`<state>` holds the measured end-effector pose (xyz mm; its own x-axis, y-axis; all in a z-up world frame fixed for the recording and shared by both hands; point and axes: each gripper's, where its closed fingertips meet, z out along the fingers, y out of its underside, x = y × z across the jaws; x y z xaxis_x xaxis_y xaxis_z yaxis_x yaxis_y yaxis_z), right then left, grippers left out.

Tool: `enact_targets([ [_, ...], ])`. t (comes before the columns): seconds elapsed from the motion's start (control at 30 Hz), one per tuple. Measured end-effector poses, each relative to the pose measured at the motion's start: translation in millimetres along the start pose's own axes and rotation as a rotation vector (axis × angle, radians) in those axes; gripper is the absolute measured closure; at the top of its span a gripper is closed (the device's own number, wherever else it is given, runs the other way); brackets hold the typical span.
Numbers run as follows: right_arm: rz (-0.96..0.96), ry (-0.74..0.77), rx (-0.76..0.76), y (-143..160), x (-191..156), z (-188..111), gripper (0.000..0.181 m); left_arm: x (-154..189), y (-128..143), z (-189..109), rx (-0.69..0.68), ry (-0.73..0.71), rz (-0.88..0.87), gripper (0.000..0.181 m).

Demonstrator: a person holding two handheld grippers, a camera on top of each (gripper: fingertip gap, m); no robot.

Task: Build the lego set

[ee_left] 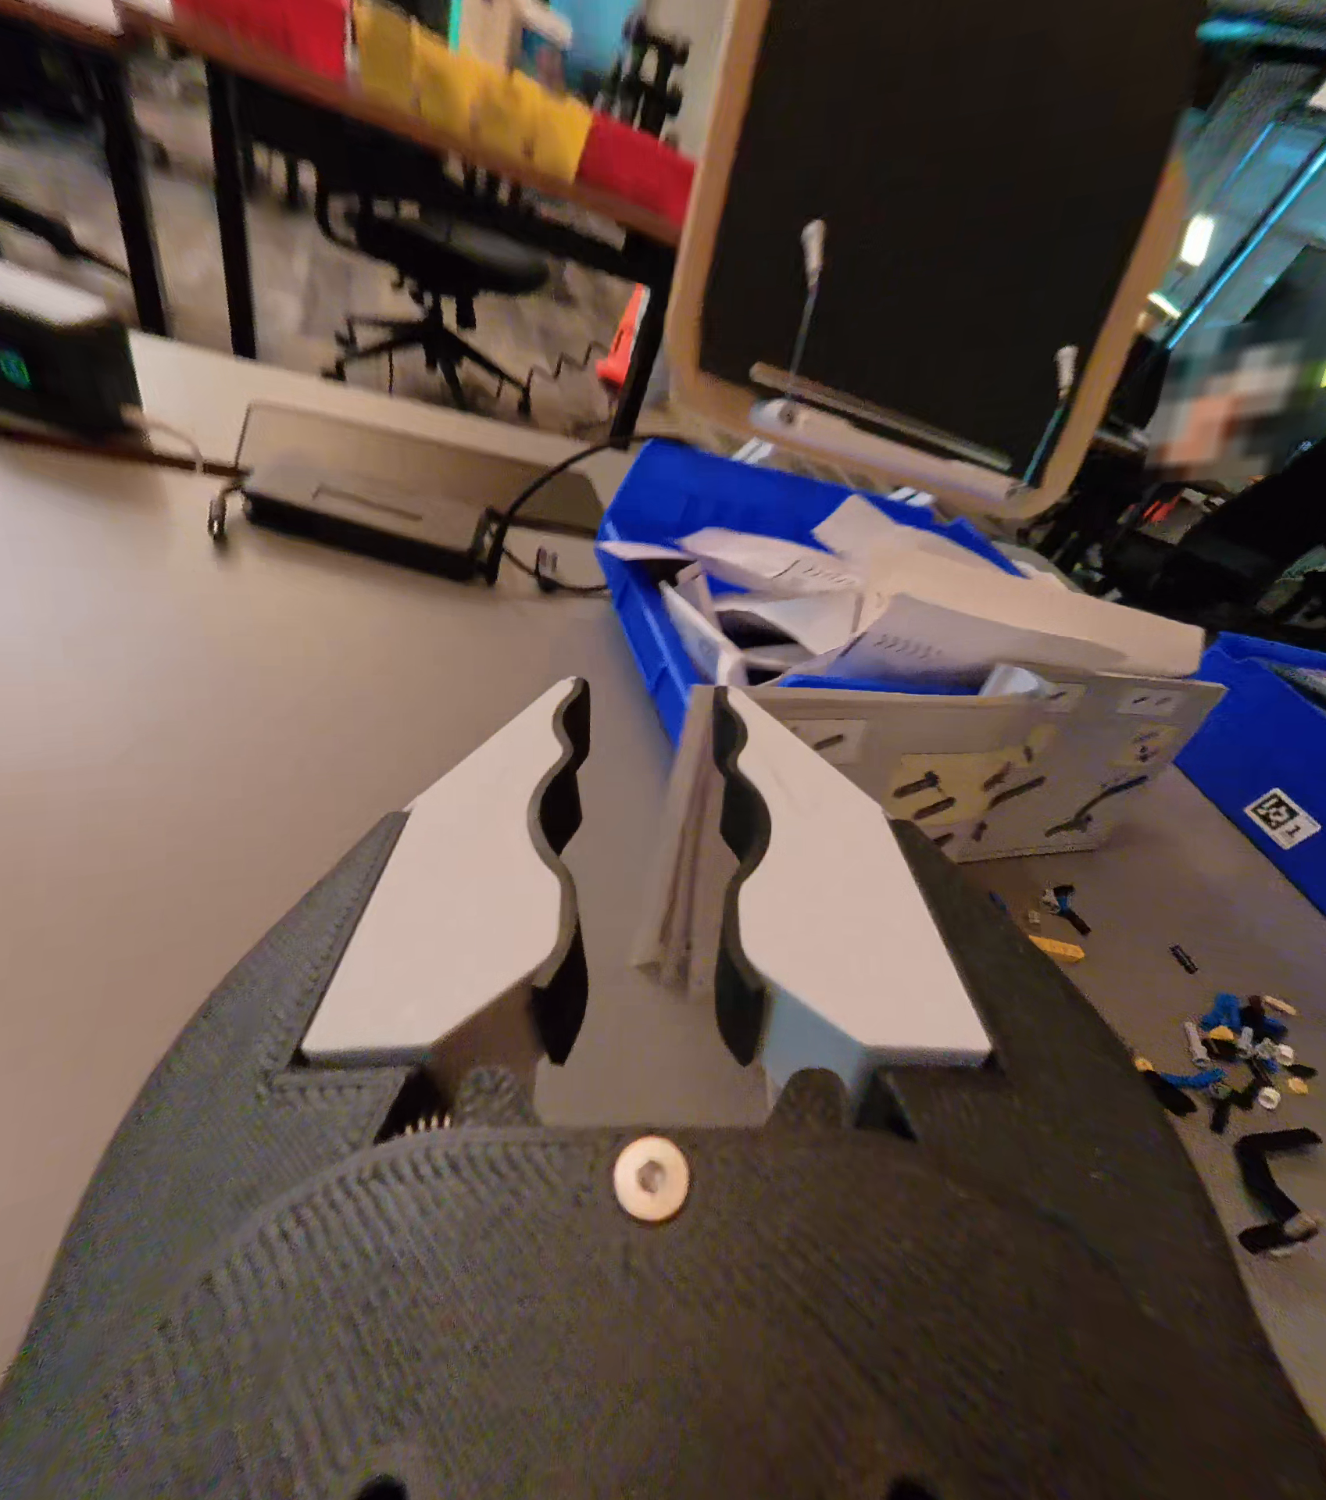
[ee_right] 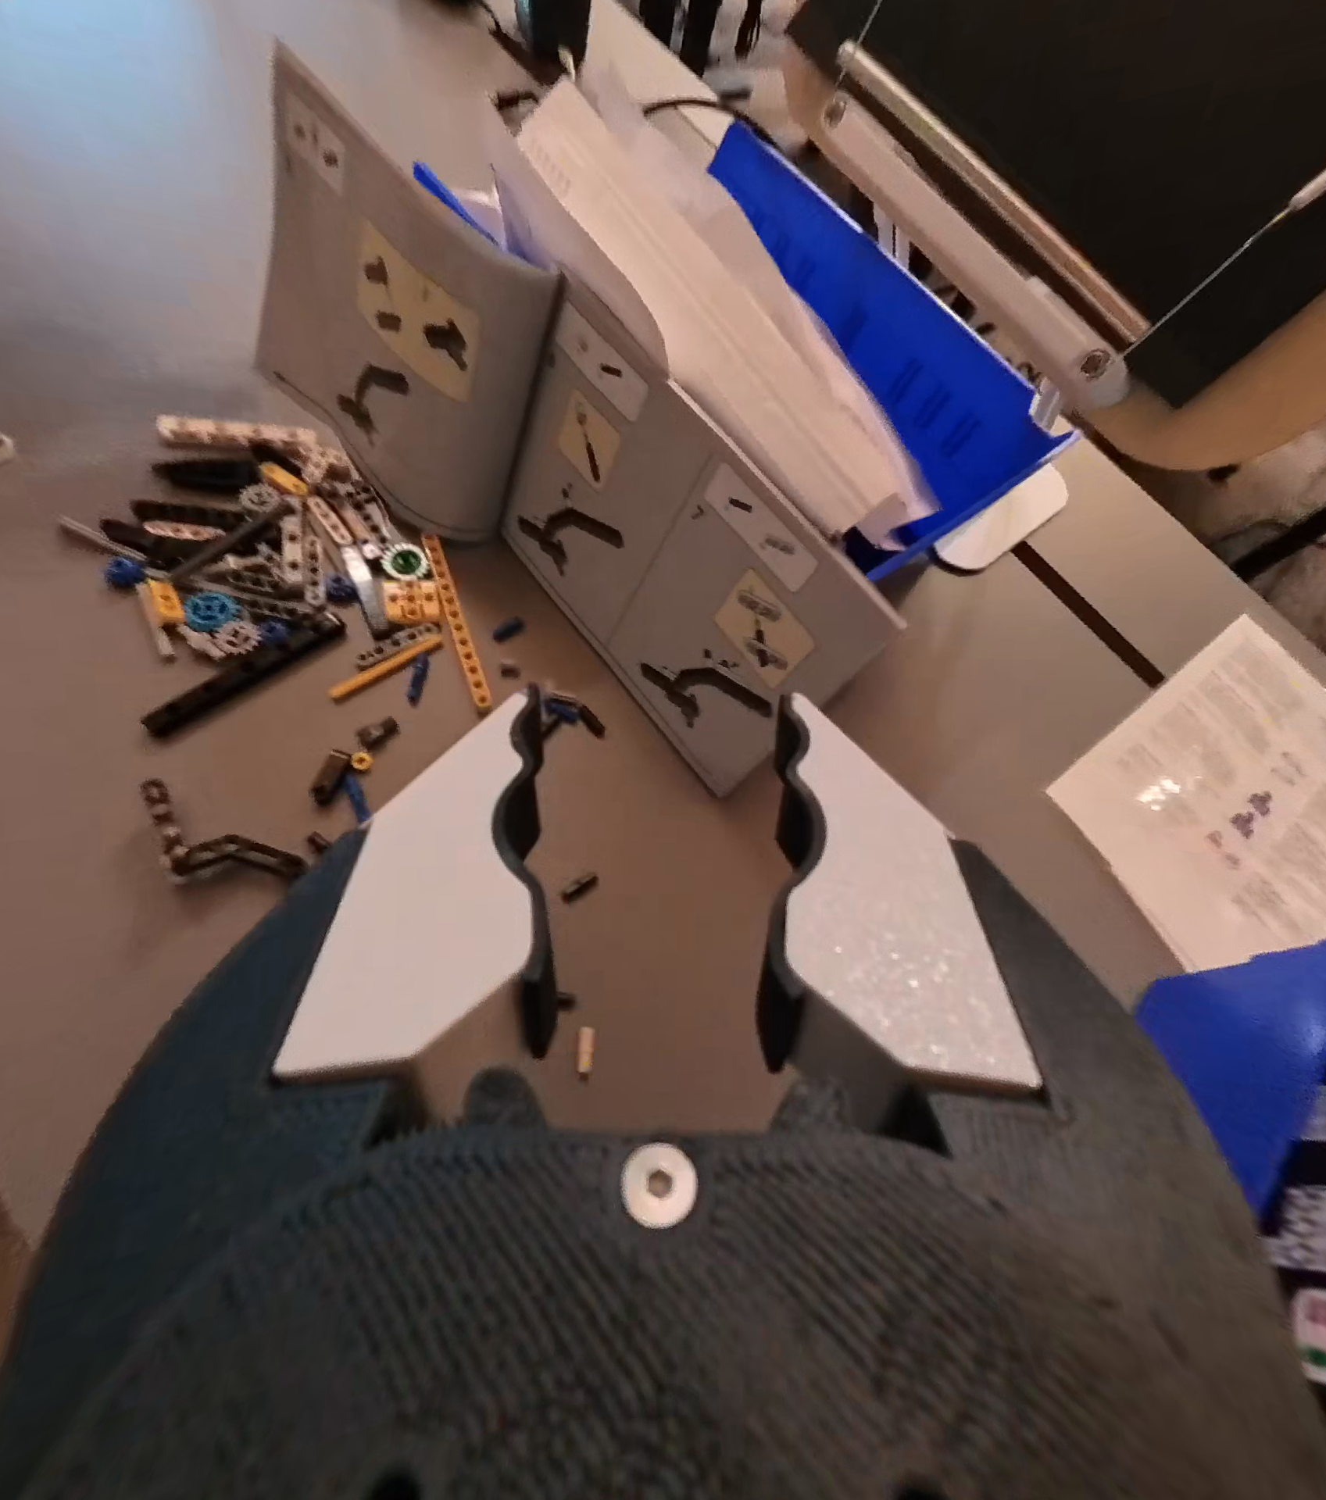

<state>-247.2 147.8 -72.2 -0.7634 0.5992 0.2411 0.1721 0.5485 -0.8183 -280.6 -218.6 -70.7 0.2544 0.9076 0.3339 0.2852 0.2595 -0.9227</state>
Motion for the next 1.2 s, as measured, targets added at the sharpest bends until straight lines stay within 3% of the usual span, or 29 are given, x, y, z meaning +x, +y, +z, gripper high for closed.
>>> enact_targets([
  [0.03, 0.024, -0.008, 0.03, 0, -4, -2, 0.126, 12, -2, -5, 0.037, 0.007, 0.031, 0.153],
  [0.23, 0.23, -0.104, 0.245, 4, -31, -16, 0.133, 71, 38, -10, 0.064, 0.018, 0.287, 0.156],
  [0.4, 0.3, -0.102, 0.485, 22, -58, -39, 0.15, 96, 66, -17, 0.144, 0.064, 0.204, 0.158],
  [0.6, 0.22, 0.046, 0.415, 41, -49, -41, 0.145, 119, 61, -33, 0.19, 0.169, 0.183, 0.154],
  [0.7, 0.257, 0.035, 0.424, 49, -50, -51, 0.143, 133, 69, -47, 0.192, 0.224, 0.167, 0.164],
  [0.77, 0.253, 0.08, 0.398, 60, -48, -60, 0.145, 153, 86, -59, 0.131, 0.358, 0.124, 0.181],
  [0.83, 0.242, 0.145, 0.386, 72, -43, -75, 0.146, 159, 97, -73, 0.11, 0.41, 0.034, 0.181],
  [0.97, 0.211, 0.341, 0.317, 106, -20, -119, 0.146, 155, 115, -99, 0.092, 0.377, -0.002, 0.18],
  [1.03, 0.24, 0.406, 0.283, 129, -11, -138, 0.146, 154, 122, -110, 0.088, 0.343, -0.012, 0.171],
  [1.2, 0.452, 0.346, 0.34, 156, -13, -153, 0.144, 161, 141, -123, 0.062, 0.333, -0.013, 0.168],
])
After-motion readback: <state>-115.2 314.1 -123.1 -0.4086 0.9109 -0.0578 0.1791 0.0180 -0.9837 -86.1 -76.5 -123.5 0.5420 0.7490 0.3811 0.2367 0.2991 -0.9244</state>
